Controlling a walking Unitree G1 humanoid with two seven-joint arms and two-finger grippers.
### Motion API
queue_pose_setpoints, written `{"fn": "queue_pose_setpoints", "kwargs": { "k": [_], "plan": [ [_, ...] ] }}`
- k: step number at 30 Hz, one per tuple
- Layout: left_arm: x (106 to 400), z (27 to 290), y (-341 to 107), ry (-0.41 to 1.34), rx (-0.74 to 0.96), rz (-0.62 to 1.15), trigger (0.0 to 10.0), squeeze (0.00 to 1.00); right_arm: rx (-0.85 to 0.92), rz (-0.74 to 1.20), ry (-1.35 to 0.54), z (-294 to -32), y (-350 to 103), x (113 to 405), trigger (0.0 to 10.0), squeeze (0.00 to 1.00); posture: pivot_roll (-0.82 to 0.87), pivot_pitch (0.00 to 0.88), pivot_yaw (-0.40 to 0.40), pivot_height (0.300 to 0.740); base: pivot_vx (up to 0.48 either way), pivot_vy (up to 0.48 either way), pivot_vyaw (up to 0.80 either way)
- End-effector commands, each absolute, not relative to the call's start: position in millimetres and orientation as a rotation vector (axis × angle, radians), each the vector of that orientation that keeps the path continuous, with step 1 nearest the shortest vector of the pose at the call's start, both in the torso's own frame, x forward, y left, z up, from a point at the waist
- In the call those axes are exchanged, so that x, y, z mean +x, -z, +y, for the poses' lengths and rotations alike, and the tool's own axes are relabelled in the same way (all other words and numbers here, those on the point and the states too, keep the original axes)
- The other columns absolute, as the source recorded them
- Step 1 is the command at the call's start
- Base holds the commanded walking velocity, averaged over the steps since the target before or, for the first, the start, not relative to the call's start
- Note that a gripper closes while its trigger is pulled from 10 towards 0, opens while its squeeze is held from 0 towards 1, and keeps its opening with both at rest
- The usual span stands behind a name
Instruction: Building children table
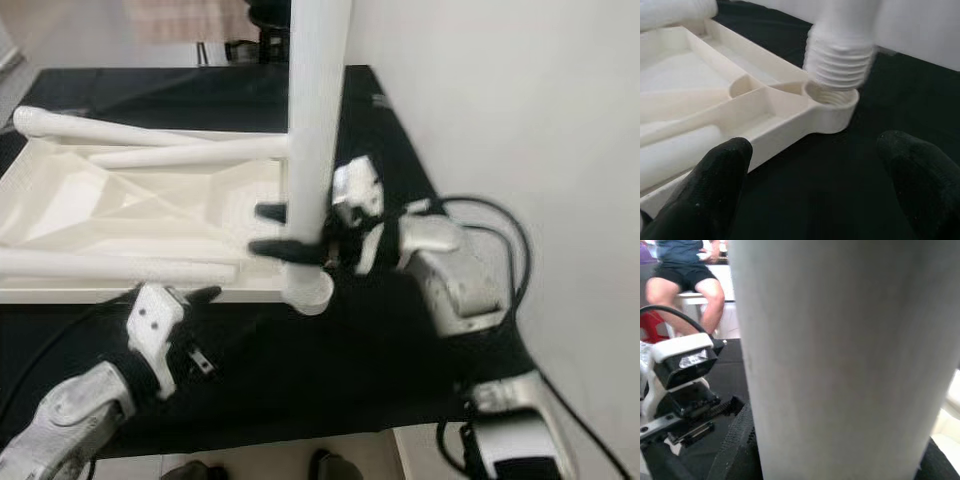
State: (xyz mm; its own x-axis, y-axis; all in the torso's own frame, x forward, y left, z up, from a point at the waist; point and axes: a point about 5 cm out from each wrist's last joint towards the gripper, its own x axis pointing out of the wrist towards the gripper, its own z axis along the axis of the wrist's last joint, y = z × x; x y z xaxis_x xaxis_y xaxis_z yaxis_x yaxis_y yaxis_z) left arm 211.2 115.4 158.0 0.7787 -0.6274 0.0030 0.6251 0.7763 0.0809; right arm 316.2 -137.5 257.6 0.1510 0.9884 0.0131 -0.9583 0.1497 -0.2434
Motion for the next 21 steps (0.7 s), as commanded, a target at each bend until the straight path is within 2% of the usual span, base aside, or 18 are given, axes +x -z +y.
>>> {"fn": "queue_pose_setpoints", "kwargs": {
  "k": [1,6,10,11,12,14,21],
  "plan": [
    [204.9,116.0,-158.7,0.681,0.116,-0.014,10.0,0.0,-0.2,-0.185,-1.412,-142.6,-261.1,318.3,10.0,0.0,0.05,0.272,-0.039,0.74,0.0,0.0,0.0],
    [195.3,123.8,-173.0,0.672,0.176,-0.028,10.0,0.0,-0.138,-0.239,-1.321,-161.7,-278.6,330.1,10.0,0.0,0.06,0.334,-0.023,0.74,0.0,0.0,0.0],
    [195.3,124.6,-175.6,0.672,0.183,-0.034,10.0,0.0,-0.117,-0.248,-1.325,-163.6,-280.4,329.8,10.0,0.0,0.06,0.334,-0.023,0.74,0.0,0.0,0.0],
    [194.0,124.3,-178.3,0.676,0.186,-0.043,9.6,0.0,-0.102,-0.253,-1.361,-164.8,-281.5,327.8,10.0,0.0,0.06,0.343,-0.019,0.74,0.0,0.0,0.0],
    [188.9,122.5,-180.4,0.711,0.174,-0.051,0.0,0.0,-0.087,-0.254,-1.427,-163.1,-280.7,322.2,10.0,0.0,0.06,0.354,-0.011,0.74,0.0,0.0,0.0],
    [180.4,118.9,-182.6,0.767,0.15,-0.055,0.0,0.0,-0.071,-0.253,-1.516,-159.6,-279.3,315.2,10.0,0.0,0.06,0.362,-0.007,0.74,0.0,0.0,0.0],
    [171.3,112.4,-187.5,0.835,0.139,-0.047,0.0,0.0,-0.065,-0.259,-1.58,-158.8,-281.3,314.9,10.0,0.0,0.07,0.376,0.009,0.74,0.0,0.0,0.0]
  ]
}}
